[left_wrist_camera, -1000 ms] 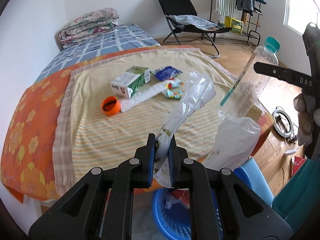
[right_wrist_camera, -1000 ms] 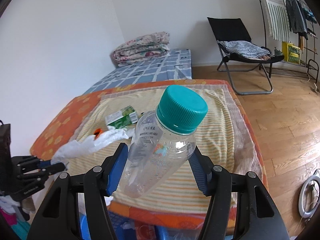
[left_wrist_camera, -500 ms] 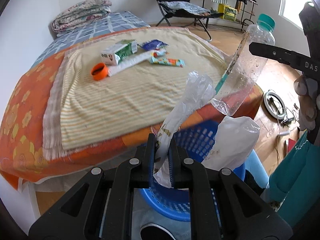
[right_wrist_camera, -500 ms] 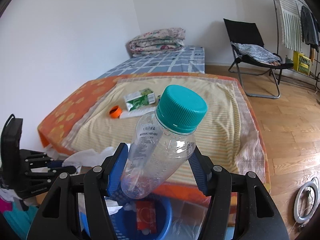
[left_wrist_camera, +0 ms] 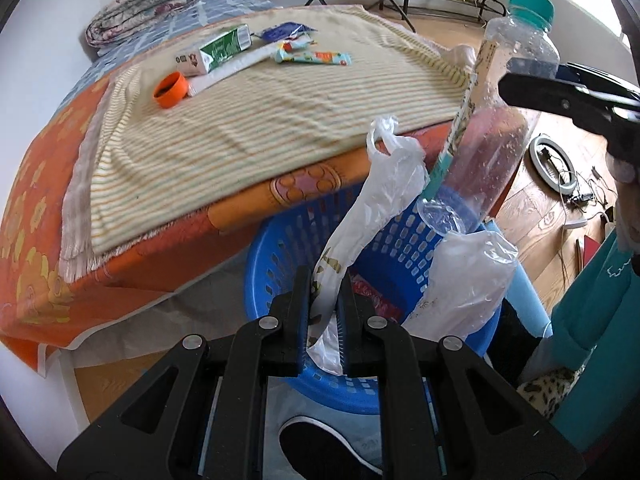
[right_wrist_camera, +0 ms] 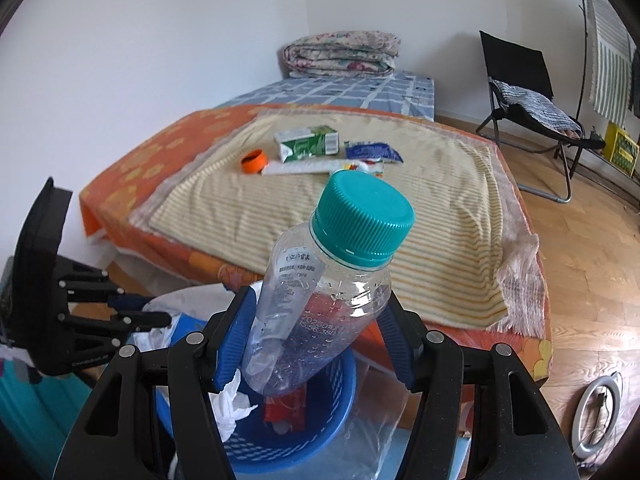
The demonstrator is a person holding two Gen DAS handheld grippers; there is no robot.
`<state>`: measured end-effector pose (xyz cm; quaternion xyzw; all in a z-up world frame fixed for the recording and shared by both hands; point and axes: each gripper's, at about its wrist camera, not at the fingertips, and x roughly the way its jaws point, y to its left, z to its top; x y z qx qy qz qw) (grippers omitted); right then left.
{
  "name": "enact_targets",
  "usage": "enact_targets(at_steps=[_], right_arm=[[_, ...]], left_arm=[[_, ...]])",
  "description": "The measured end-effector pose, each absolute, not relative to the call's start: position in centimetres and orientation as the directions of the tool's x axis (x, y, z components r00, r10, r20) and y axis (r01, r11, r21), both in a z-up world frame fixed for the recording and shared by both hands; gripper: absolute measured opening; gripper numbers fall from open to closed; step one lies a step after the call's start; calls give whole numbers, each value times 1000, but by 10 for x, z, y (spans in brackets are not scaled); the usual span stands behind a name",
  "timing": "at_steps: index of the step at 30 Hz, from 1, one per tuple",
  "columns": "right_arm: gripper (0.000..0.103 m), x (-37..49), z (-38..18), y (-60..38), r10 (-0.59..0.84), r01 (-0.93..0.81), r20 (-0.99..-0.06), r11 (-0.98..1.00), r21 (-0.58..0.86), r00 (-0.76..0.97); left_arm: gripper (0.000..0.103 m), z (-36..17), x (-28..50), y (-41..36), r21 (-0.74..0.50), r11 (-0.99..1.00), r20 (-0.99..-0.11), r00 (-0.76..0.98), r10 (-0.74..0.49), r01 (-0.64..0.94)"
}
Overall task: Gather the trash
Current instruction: 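Open both tools to drop the bottle and bag into the basket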
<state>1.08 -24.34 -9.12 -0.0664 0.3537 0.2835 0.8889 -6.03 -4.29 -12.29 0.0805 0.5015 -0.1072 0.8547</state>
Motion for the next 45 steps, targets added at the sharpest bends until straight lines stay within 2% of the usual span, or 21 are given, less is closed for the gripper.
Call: enact_targets(at_steps=[15,18,20,21,22,35,45], right_arm=[[60,-2,-124,-220,427,-612,-742,790,29,517],[60,-2,-128,-218,421,-618,-755,786,26,503],[61,-2,-131,-216,415,-621,-765,783,25,492],[61,-2,-132,-216,412,-623,-771,782,26,485],[61,-2,-133,-215,412,-625,-775,780,28,480],[62,-3,-139,-209,393,-633,-799,774,21,454],[62,5,-127,-215,414,-610,-778,791,51,473]], left_arm=[[10,-151,-58,-44,46,962,-917,393,-66,270],[17,-153,-55,-45,44,963,-921,385,-65,266],[26,-154,-56,-45,32,963,-923,379,-74,267],[36,-154,-56,-45,30,963,-923,378,-76,267],[41,-153,-56,-45,31,963,-922,381,-75,266],[41,-151,-55,-46,35,965,-919,388,-72,261],[41,-141,-45,-42,32,971,-906,417,-72,237]])
